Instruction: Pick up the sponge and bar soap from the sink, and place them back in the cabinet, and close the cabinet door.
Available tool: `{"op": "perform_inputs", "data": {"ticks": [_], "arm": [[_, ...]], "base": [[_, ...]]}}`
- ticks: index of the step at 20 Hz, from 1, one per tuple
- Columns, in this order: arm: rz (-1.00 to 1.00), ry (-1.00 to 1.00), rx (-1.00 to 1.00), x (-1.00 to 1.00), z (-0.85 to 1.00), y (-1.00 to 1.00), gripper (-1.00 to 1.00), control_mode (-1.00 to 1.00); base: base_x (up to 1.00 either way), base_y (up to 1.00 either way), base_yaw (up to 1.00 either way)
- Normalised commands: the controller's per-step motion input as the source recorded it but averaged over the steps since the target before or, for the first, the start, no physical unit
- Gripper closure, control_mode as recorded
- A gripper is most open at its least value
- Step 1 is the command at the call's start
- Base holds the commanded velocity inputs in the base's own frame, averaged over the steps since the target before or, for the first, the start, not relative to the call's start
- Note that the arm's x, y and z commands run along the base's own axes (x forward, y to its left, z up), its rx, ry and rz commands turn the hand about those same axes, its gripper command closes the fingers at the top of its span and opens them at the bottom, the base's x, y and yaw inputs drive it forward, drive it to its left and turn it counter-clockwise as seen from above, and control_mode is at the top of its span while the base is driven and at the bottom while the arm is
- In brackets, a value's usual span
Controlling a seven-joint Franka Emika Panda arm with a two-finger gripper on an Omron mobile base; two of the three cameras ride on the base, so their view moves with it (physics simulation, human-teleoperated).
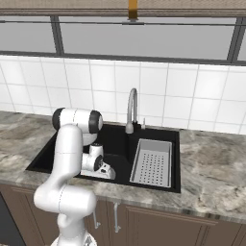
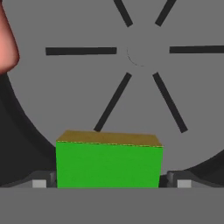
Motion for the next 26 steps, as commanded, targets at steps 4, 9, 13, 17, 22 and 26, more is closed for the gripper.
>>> {"op": "perform_inputs", "data": {"ticks": [4,9,13,17,22,26], "arm": [[0.0,0.0,0.0,-0.04,-0.14,0.0,-1.0,-1.0],[0.0,0.0,0.0,0.0,0.0,0.0,-1.0,-1.0],[0.0,0.0,0.0,0.0,0.0,0.0,1.0,-1.0],[0.0,0.0,0.0,0.0,0.0,0.0,1.0,-1.0],[0.0,0.0,0.0,0.0,0.0,0.0,1.0,-1.0],[0.0,0.0,0.0,0.0,0.02,-0.06,1.0,-1.0]], "base": [[0.0,0.0,0.0],[0.0,0.0,0.0],[0.0,0.0,0.0],[0.0,0.0,0.0],[0.0,0.0,0.0],[0.0,0.0,0.0]]}}
